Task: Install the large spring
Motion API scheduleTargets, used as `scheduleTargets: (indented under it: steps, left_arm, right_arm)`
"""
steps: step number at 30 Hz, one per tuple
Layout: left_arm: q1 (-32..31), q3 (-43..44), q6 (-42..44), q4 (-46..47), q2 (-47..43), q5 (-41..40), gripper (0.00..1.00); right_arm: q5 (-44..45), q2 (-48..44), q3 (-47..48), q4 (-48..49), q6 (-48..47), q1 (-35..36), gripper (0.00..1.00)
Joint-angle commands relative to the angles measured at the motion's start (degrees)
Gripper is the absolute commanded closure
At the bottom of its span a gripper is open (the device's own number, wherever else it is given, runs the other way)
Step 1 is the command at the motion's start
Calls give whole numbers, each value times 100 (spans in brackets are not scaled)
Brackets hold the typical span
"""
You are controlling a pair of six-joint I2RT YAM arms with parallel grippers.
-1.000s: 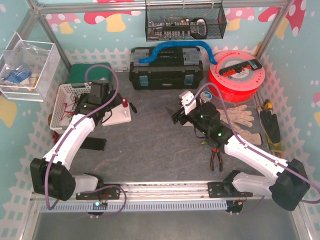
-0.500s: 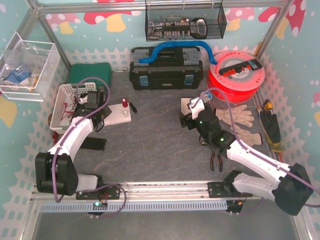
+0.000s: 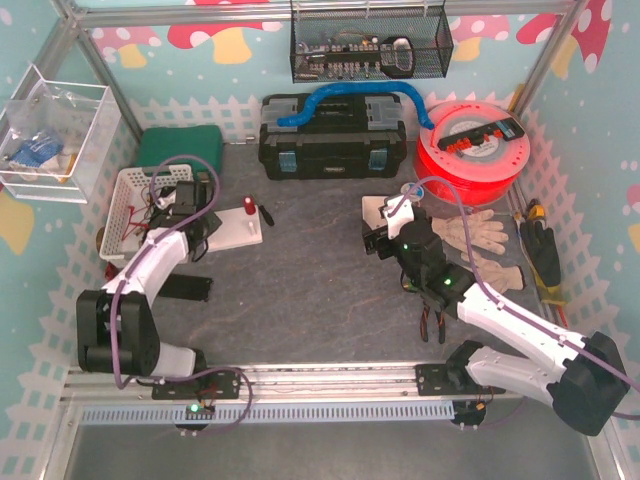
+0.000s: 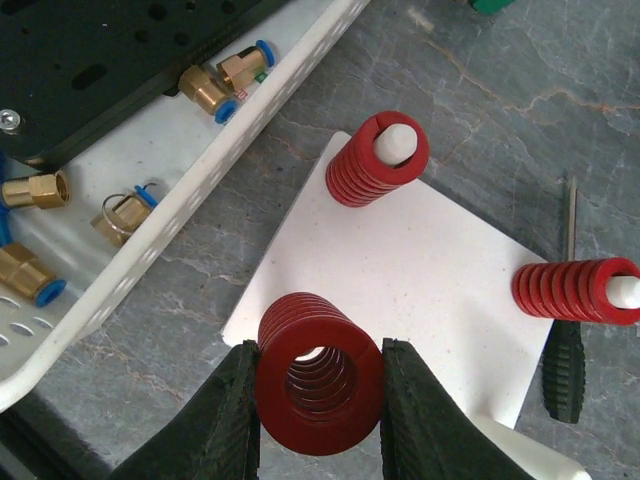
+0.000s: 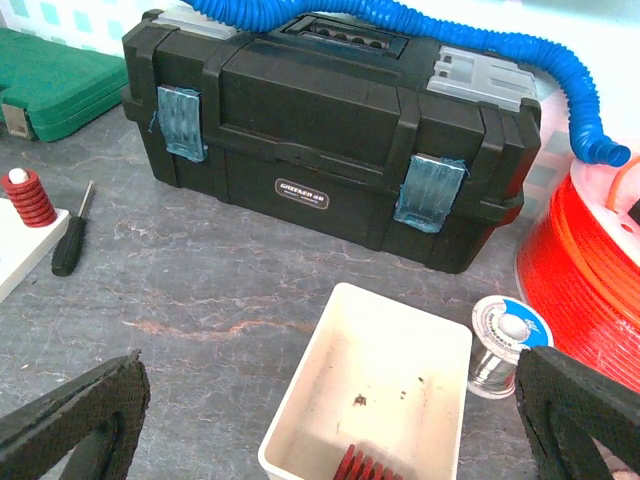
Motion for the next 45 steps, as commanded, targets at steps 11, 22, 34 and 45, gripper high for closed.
scheduleTargets:
  steps: [11,22,34,45]
  left_arm:
    - [37,132,94,271,405,54,89]
    - [33,329,226,325,815,381,49]
    - [32,868,427,-482,158,768,21]
    - [-49,667,327,-815,-1032,1453,1]
  right_arm:
    - [81,-59,-123,-42,98,-21,1]
    - [142,509,347,-181,91,-26,1]
    - [-524,1652,1830,-2271,2437,-941,1]
    - [-1431,2854,2726,-3699,3855,-1467,22]
